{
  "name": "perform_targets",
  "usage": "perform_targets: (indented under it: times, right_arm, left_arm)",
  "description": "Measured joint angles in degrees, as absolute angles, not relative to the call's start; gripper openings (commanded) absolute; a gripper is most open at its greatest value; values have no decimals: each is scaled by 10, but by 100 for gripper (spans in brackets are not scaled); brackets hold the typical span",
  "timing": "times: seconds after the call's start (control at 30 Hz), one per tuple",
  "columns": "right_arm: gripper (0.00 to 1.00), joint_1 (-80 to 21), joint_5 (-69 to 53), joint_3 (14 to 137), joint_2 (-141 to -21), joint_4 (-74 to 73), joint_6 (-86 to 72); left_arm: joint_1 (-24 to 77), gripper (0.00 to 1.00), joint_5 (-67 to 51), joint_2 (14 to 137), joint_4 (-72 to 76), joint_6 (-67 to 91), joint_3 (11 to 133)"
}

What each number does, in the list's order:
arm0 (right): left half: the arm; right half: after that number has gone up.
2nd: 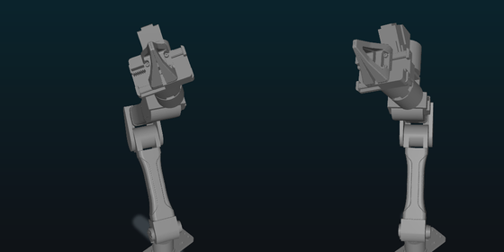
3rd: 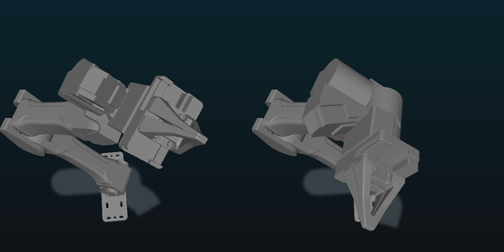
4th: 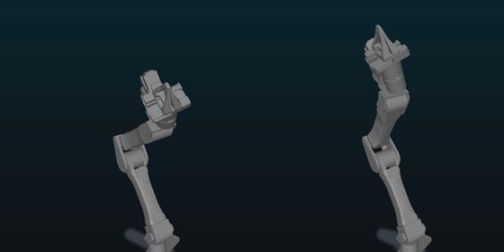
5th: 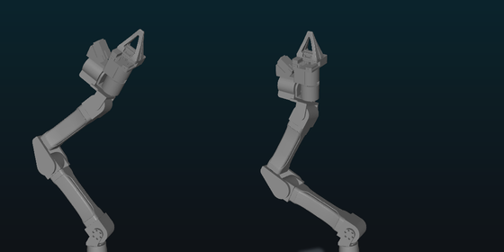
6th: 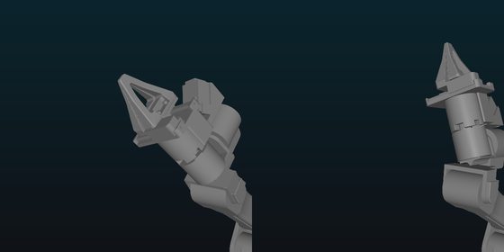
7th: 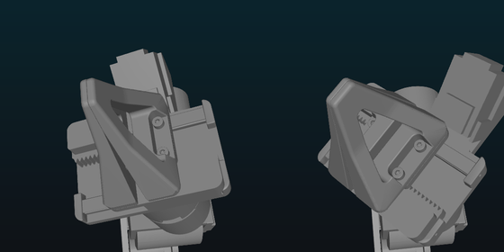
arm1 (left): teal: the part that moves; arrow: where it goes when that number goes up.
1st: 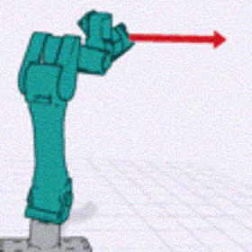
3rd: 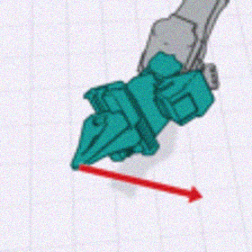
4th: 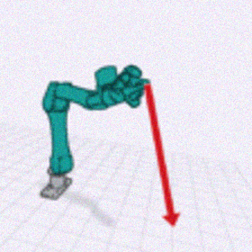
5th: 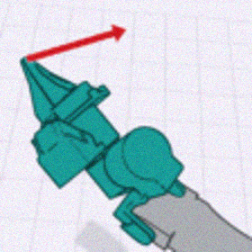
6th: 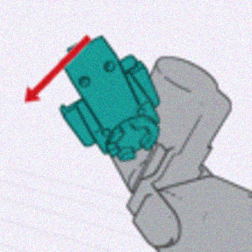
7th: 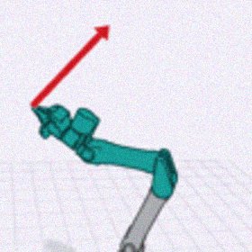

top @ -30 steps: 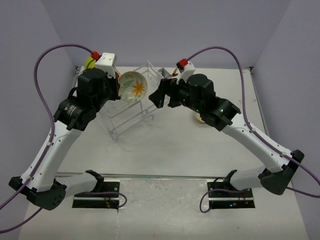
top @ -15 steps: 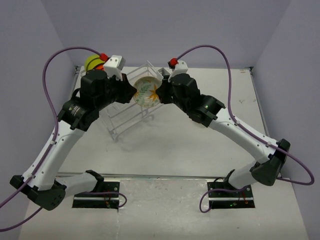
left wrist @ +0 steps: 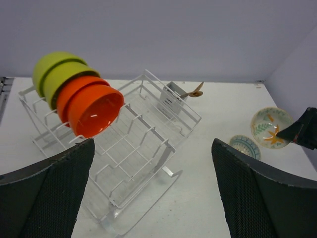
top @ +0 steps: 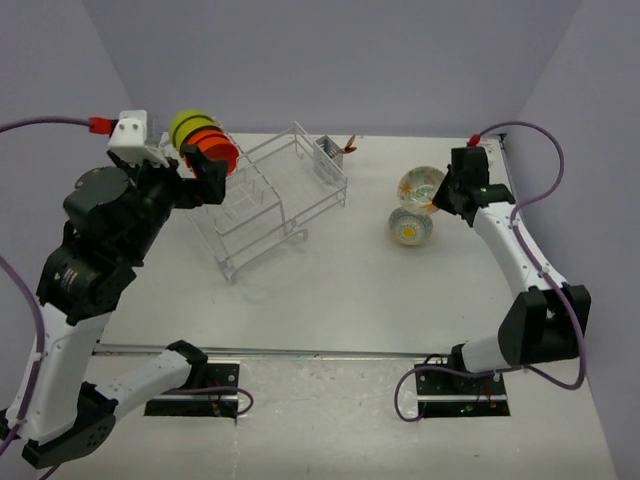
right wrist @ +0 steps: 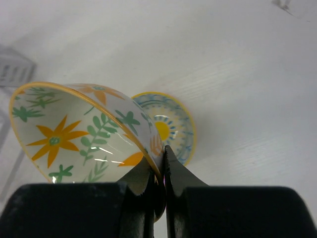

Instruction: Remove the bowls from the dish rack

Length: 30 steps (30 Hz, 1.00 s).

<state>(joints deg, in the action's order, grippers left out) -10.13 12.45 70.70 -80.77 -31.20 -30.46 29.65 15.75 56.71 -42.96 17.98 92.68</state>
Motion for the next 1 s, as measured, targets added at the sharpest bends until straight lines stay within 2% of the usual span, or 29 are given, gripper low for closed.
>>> perform_targets:
  times: [0.13, 0.37, 0.5, 0.67, 0.7, 0.73, 0.87, 0.97, 1.0]
  right_arm:
    - [0, -27, 91, 705, -872, -329, -283]
    - [1, -11, 18, 705, -950, -340, -265]
    - [9, -11, -15, 715, -974, -343, -263]
    - [24, -8, -47, 715, -1003, -348, -260]
    - [29, -8, -53, 715, -1002, -350, -260]
    - [44, -8, -56, 715, -1000, -349, -260]
    - [87, -8, -64, 715, -979, -351, -262]
    - [99, -8, -52, 715, -933, -363, -262]
    - [99, -8, -43, 716, -909, -369, -262]
  left_arm:
    - [296, 100, 185, 514, -443, 169, 927]
    - [296, 100, 197, 498, -467, 150, 918]
    - [296, 100, 150, 494, -473, 143, 897]
    - [296, 100, 127, 485, -477, 143, 888]
    - [296, 100, 127, 484, -477, 143, 888]
    - [296, 100, 128, 483, -477, 143, 888]
    - [296, 100, 149, 483, -477, 144, 880]
    - [296, 100, 192, 497, -477, 145, 877]
    - [296, 100, 212, 506, -477, 145, 877]
